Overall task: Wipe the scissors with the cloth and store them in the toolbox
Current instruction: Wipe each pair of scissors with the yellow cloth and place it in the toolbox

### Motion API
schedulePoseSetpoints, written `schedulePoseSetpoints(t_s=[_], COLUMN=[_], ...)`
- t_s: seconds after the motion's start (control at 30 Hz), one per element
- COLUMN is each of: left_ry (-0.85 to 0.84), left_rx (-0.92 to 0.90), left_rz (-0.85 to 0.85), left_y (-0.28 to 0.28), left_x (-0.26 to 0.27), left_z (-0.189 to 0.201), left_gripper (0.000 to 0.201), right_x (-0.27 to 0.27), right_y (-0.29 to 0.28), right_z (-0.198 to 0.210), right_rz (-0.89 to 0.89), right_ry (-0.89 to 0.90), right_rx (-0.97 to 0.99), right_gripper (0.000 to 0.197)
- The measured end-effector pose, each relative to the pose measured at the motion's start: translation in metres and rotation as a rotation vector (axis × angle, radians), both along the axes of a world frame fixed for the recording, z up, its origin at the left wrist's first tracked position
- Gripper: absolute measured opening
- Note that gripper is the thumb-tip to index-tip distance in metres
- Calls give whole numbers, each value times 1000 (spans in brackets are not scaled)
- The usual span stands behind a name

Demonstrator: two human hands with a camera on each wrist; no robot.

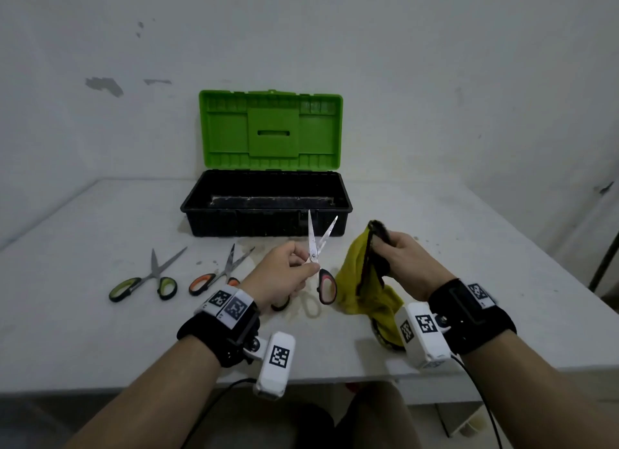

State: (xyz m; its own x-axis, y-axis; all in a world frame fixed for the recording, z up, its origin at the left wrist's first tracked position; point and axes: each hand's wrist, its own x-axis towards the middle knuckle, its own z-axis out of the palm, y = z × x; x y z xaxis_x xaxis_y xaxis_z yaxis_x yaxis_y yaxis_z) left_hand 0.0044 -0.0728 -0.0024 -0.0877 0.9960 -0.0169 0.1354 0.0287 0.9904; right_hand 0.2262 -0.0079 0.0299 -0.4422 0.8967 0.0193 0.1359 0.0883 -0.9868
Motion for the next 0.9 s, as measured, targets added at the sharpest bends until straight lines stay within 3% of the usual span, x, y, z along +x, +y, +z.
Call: schedulePoseSetpoints(t_s=[0.13, 0.23, 0.3, 0.4, 0.43, 0.53, 0.6, 0.73, 0.83, 0.9], left_ry=[45, 90, 94, 90, 93, 108, 115, 113, 104, 91], left_rx=[-17, -22, -28, -37, -43, -54, -62, -83, -88, -90], left_rz=[7, 3, 16, 37, 45, 53, 51, 50, 47, 49], left_y=[-6, -6, -5, -2, 0, 4, 6, 9, 11, 12], left_x=[1, 4, 5, 8, 9, 11, 11, 11, 10, 9], left_z=[-4, -8, -10, -11, -11, -11, -12, -14, -16, -17], left_gripper=[23, 24, 24, 24, 23, 23, 24, 25, 25, 25], right_x=[-2, -3, -2, 3, 4, 4, 2, 0, -1, -2], right_y=[5, 6, 7, 3, 3, 4, 3, 3, 1, 3], right_z=[-7, -9, -9, -12, -15, -21, -21, -17, -10, -6], right_rz=[-148, -153, -107, -8, 5, -67, -85, -94, -86, -131], right_ry=[-3, 121, 136, -19, -76, -201, -191, -56, 130, 161], right_rx=[-150, -334, -316, -159, -108, 93, 165, 155, -3, -55], right_gripper=[24, 35, 54, 79, 73, 26, 6, 7, 10, 15])
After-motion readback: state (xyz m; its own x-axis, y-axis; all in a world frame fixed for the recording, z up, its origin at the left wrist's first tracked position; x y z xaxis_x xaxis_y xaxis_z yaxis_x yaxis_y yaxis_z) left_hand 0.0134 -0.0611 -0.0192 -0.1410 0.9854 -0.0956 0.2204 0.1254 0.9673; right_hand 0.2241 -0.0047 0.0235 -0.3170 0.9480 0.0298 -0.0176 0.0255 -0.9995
